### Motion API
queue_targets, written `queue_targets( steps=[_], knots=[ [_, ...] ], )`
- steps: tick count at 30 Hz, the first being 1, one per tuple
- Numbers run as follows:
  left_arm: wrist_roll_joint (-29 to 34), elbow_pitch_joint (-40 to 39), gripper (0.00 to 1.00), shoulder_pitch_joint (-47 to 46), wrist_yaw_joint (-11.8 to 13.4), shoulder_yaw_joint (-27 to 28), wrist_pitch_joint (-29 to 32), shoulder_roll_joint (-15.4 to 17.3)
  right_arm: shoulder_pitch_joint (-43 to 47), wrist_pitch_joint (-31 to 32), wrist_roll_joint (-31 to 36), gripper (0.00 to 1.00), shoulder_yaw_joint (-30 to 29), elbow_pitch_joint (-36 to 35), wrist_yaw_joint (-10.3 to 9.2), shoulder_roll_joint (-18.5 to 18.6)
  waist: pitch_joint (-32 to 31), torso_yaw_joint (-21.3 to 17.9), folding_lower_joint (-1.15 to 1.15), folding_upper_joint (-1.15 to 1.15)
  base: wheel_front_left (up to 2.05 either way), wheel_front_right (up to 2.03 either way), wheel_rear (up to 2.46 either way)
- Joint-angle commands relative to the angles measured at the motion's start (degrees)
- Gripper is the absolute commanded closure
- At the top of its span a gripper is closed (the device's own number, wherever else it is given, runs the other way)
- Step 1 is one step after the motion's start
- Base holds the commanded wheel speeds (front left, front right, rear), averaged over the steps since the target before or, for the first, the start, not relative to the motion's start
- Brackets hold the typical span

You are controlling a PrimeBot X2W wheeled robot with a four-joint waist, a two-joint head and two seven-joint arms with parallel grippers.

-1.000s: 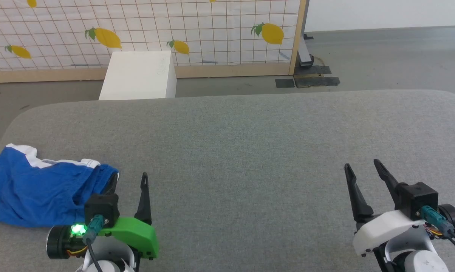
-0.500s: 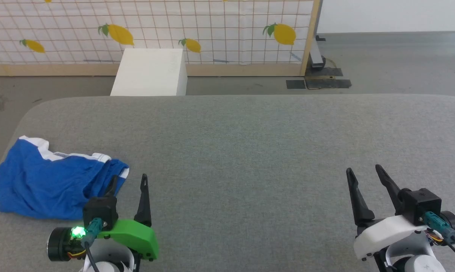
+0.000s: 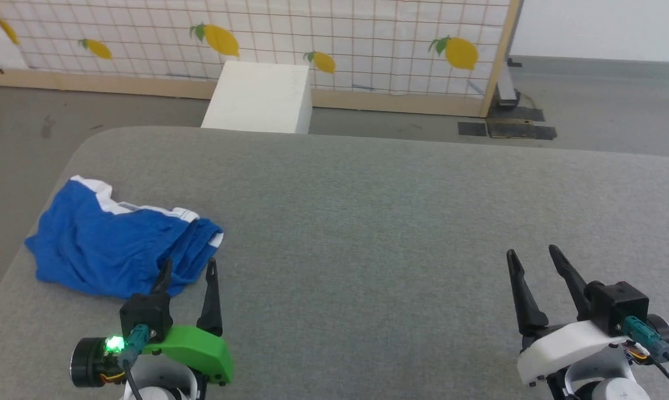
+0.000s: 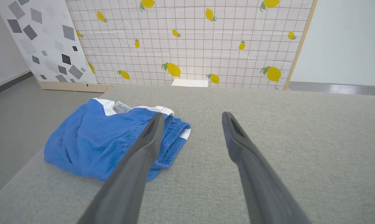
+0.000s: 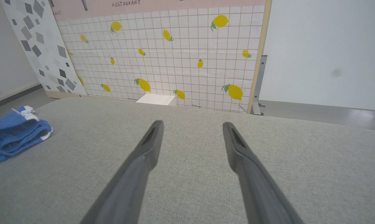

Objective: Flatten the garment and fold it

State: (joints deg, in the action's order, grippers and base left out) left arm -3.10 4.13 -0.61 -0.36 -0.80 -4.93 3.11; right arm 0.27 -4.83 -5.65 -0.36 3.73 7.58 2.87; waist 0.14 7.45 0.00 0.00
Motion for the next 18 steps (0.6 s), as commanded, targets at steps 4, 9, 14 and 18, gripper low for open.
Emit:
queue_targets(
  steps=[4,9,14,18],
  knots=[
    [-1.10,0.58,0.00,0.58,0.51,-0.06,-0.97,-0.09,1.06,-1.01,-0.97,0.00,0.32,0.60,-0.03,0.00,0.20,2.91,0.00,0.00,0.00,0.00,0.00],
    [-1.47,0.96,0.00,0.84,0.70,-0.04,-1.57,-0.10,1.25,-1.62,-1.47,0.00,0.52,1.00,-0.04,0.00,0.18,5.22,0.00,0.00,0.00,0.00,0.00],
    [-1.89,1.27,0.00,1.17,0.95,0.01,-2.14,-0.11,1.35,-2.19,-1.92,0.00,0.78,1.46,-0.04,0.00,0.16,7.28,0.00,0.00,0.00,0.00,0.00],
    [-2.12,1.51,0.00,1.36,1.06,0.05,-2.61,-0.12,1.42,-2.66,-2.19,0.00,1.04,1.86,-0.04,0.00,0.20,8.86,0.00,0.00,0.00,0.00,0.00]
  ],
)
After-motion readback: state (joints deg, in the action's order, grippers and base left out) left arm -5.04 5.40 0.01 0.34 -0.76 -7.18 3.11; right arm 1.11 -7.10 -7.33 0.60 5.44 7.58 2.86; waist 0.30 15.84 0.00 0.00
